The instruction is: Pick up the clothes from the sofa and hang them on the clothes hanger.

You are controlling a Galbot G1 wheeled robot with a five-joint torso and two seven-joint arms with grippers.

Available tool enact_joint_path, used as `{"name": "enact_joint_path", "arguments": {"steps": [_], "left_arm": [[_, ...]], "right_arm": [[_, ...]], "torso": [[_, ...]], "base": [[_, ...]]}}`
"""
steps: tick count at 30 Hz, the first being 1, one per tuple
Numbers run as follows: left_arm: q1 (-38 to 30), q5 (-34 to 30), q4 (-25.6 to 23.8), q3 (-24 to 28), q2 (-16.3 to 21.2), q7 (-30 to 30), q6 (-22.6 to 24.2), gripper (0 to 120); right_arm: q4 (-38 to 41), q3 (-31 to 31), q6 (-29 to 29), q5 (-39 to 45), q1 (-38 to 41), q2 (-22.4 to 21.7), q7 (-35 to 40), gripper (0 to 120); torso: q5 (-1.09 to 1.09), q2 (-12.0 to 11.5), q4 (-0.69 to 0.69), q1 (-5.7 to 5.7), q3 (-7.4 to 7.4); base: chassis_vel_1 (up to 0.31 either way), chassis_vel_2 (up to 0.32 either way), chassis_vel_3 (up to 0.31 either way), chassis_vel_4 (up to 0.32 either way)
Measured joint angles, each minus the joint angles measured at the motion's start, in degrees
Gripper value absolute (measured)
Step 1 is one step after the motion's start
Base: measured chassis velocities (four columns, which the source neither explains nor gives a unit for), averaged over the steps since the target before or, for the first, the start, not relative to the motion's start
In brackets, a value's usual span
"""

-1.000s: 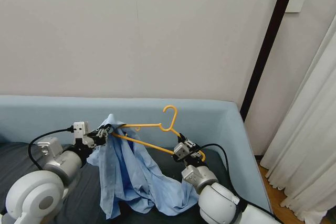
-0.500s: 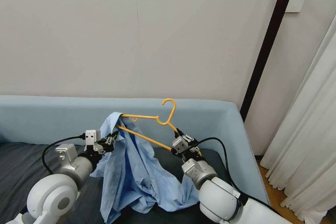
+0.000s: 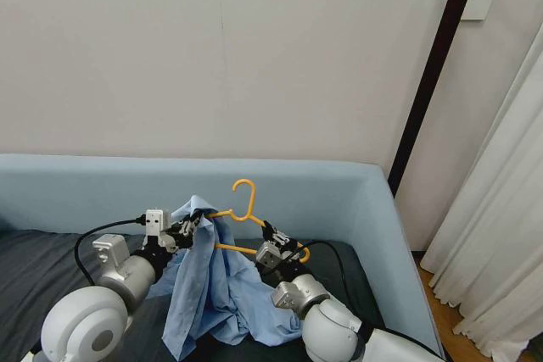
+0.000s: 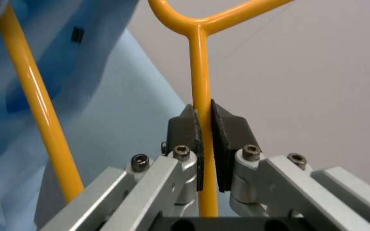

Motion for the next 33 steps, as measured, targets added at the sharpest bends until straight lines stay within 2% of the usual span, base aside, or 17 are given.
{"name": "enact_joint_path", "arguments": {"steps": [7, 17, 25, 29, 32, 33], "left_arm": [[0.2, 0.9, -0.4, 1.4, -0.3, 0.4, 0.0, 0], [-0.8, 0.0, -0.7, 0.3, 0.8, 0.9, 0.0, 0], [0.0, 1.8, 1.1, 1.1, 1.2, 0.8, -0.5, 0], [0.3, 2.5, 1.1, 0.7, 1.7, 1.7, -2.6, 0], [1.1, 5.3, 1.2, -0.3, 2.2, 4.2, -7.1, 12], [1.1, 5.3, 1.2, -0.3, 2.2, 4.2, -7.1, 12]], "right_arm": [[0.2, 0.3, 1.0, 0.9, 1.4, 0.8, 0.9, 4], [-1.1, 0.2, 2.3, -0.9, -0.2, 0.7, 0.7, 4], [1.6, 3.3, 4.2, 3.1, 0.0, 0.6, 1.0, 4], [2.5, 4.9, 4.8, 4.2, 0.4, 0.1, 1.3, 4], [3.6, 6.1, 5.0, 4.7, 0.8, -0.6, 1.4, 4], [3.6, 6.1, 5.0, 4.7, 0.8, -0.6, 1.4, 4]], "torso": [[0.0, 0.0, 0.0, 0.0, 0.0], [0.01, 0.0, 0.0, 0.0, 0.0], [0.0, 0.0, 0.0, 0.0, 0.0], [0.0, 0.0, 0.0, 0.0, 0.0], [0.0, 0.0, -0.01, 0.0, 0.0], [0.0, 0.0, -0.01, 0.0, 0.0]], "base": [[0.0, 0.0, 0.0, 0.0], [0.0, 0.0, 0.0, 0.0], [0.0, 0.0, 0.0, 0.0], [0.0, 0.0, 0.0, 0.0], [0.0, 0.0, 0.0, 0.0], [0.0, 0.0, 0.0, 0.0]]}}
